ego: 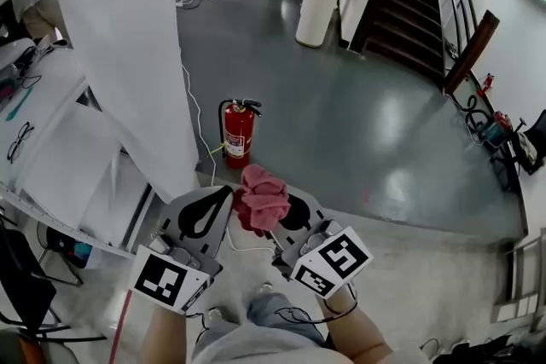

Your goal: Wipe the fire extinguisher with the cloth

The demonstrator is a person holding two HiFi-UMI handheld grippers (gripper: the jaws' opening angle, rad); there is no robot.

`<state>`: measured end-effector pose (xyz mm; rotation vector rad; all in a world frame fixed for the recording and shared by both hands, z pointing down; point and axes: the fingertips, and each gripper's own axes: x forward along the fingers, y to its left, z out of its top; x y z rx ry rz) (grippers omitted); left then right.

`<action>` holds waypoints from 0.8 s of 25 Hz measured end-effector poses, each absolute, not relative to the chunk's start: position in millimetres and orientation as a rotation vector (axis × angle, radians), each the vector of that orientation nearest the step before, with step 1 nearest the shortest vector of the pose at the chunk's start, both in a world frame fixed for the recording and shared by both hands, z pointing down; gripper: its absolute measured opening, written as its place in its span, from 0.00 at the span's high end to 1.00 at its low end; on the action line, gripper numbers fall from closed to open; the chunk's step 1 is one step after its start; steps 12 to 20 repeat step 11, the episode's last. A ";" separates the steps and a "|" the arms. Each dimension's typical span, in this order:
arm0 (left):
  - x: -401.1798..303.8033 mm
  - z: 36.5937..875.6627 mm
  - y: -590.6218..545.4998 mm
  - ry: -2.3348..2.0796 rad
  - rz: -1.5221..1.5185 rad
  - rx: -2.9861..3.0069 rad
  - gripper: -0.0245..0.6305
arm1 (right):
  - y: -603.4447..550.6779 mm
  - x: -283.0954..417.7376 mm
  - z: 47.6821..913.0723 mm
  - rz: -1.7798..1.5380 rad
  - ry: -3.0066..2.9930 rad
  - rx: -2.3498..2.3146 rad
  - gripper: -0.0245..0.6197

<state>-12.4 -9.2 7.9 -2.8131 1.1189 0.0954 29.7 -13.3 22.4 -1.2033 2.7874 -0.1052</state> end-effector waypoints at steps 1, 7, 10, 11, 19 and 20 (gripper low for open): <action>-15.5 8.1 -6.2 1.108 0.095 -2.815 0.95 | -9.6 26.7 22.5 -0.102 2.784 -1.216 0.83; -22.8 8.7 7.0 1.029 0.086 -2.831 0.95 | 5.2 16.6 20.5 -0.083 2.757 -1.286 0.83; -26.1 7.7 14.8 0.998 0.063 -2.842 0.95 | 12.4 9.8 18.9 -0.086 2.746 -1.303 0.83; -27.2 7.3 17.4 0.989 0.055 -2.846 0.95 | 14.7 7.5 18.2 -0.086 2.743 -1.308 0.83; -27.2 7.3 17.4 0.989 0.055 -2.846 0.95 | 14.7 7.5 18.2 -0.086 2.743 -1.308 0.83; -27.2 7.3 17.4 0.989 0.055 -2.846 0.95 | 14.7 7.5 18.2 -0.086 2.743 -1.308 0.83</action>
